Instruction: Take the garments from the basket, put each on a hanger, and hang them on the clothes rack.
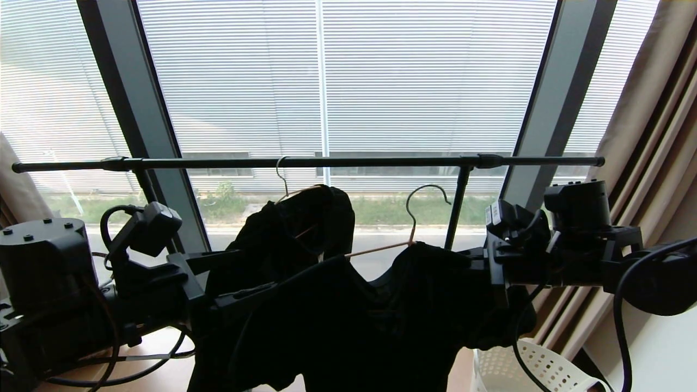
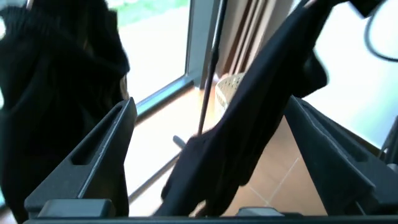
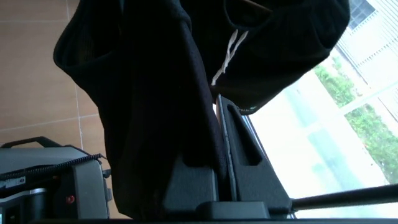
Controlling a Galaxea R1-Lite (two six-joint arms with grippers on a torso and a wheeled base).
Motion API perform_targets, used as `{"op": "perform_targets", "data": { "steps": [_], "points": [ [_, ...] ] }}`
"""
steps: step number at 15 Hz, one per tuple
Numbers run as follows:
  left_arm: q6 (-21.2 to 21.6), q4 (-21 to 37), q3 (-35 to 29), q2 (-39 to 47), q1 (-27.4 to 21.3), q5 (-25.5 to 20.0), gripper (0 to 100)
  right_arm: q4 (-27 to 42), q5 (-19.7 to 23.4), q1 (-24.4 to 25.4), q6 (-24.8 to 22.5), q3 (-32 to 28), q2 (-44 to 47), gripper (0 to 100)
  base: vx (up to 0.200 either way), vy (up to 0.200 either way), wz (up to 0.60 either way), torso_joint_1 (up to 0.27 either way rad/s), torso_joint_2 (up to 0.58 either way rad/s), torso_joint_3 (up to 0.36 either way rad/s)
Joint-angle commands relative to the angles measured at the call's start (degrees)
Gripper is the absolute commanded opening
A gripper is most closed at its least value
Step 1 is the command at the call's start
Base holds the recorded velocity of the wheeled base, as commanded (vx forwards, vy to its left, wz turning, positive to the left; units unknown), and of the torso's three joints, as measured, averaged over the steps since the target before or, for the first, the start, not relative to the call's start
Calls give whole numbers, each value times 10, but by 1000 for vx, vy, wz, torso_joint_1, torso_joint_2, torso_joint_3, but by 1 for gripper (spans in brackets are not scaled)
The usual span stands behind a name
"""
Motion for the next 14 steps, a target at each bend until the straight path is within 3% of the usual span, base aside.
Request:
{"op": "perform_targets", "data": {
  "steps": [1, 7, 11, 14],
  "points": [
    [8, 0, 5, -26, -21, 0, 100, 1, 0, 12, -1, 3, 5, 0, 0, 0, 0, 0, 0, 0],
    [36, 0, -33, 5, -88, -2, 100, 1, -16, 25, -7, 13, 3, 0, 0, 0, 0, 0, 0, 0],
    [74, 0, -19, 28, -94, -8, 100, 1, -21, 35, -11, 17, 1, 0, 0, 0, 0, 0, 0, 0],
    [112, -1, -13, 50, -91, -48, 100, 1, -45, 47, -11, 24, -4, 0, 0, 0, 0, 0, 0, 0]
  ]
}}
